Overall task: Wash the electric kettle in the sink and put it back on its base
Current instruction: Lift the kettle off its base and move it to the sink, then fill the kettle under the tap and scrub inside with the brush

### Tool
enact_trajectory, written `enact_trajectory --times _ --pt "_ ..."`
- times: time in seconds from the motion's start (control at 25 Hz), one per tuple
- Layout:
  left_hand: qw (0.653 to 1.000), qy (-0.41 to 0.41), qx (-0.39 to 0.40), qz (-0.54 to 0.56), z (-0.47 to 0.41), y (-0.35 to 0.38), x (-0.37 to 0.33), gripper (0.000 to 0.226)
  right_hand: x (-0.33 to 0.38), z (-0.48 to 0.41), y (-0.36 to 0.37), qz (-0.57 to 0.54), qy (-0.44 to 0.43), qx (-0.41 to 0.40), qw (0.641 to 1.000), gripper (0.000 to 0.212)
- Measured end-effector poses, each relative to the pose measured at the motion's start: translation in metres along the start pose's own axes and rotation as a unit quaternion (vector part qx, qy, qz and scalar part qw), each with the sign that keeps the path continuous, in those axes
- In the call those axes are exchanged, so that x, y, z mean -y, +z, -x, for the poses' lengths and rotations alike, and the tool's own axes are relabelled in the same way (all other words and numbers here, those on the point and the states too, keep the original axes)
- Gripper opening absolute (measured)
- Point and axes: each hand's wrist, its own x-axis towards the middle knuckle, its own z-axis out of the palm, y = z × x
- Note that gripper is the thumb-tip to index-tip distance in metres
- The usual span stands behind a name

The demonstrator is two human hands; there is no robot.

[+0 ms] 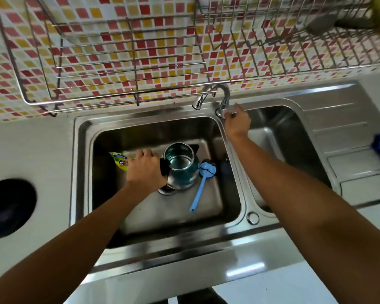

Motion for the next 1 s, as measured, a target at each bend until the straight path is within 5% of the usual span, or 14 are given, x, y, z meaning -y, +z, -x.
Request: enact_trajectory --times 0.16,0.36,0.6,0.76,1.0 --pt "1.000 -0.009 -0.003 0.007 -0.008 0.009 -0.008 0.055 -0.008 -0.006 0.014 0.068 -0.057 -0.027 0.996 0.027" --pt "1.000 -0.016 0.003 0.004 -0.008 0.019 -0.013 0.054 -0.004 0.004 0.023 0.107 -0.092 -0.011 0.990 0.030" --pt "1.000 -0.017 -0.001 0.000 -0.006 0.022 -0.013 0.054 -0.032 0.054 0.019 -0.043 0.003 -0.026 0.999 0.024" --pt "1.000 -0.015 0.009 -0.014 -0.009 0.020 -0.014 0.055 -0.101 0.130 0.041 0.099 0.128 0.129 0.978 0.022" --pt "1.000 -0.018 0.008 -0.010 -0.011 0.024 -0.013 0.056 -0.140 0.178 0.096 0.185 0.142 0.408 0.883 0.040"
